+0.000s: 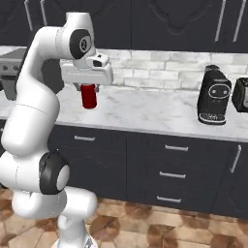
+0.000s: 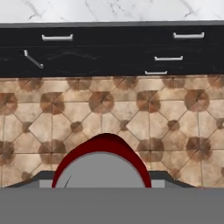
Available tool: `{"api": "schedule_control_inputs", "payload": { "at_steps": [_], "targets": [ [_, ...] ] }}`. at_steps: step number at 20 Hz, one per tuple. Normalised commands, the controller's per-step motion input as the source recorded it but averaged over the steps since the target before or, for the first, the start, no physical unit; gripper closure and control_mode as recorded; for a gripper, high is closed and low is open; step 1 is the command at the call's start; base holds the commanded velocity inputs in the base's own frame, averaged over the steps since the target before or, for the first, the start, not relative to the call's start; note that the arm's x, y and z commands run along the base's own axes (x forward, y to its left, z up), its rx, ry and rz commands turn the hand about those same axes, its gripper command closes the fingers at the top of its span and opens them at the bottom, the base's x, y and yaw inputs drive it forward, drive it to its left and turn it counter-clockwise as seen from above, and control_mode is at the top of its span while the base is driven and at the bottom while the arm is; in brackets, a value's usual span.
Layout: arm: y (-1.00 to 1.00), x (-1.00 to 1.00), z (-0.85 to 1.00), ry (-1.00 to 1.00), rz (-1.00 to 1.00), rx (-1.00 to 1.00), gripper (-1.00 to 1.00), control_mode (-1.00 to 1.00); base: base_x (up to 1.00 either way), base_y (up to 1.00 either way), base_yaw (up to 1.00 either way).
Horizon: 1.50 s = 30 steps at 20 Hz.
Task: Four empty soda cans are scattered around the kitchen. Gather all the cans and cluster them next to the stove for recycling.
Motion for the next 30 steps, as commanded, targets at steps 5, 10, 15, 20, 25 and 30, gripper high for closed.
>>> {"api": "schedule_control_inputs", "payload": {
  "at_steps": [5,10,15,20,25,30],
  "targets": [
    [0.00,0.00,0.00,0.00,0.00,0.00,1.00,1.00,0.84,1.00,0.00],
    [0.00,0.00,0.00,0.00,0.00,0.00,1.00,1.00,0.19,1.00,0.00],
    [0.00,0.00,0.00,0.00,0.00,0.00,1.00,1.00,0.02,1.00,0.00],
    [0.00,0.00,0.00,0.00,0.00,0.00,1.00,1.00,0.07,1.00,0.00],
    [0.00,0.00,0.00,0.00,0.00,0.00,1.00,1.00,0.12,0.98,0.00],
    [0.00,0.00,0.00,0.00,0.00,0.00,1.00,1.00,0.27,0.85,0.00]
  ]
}}
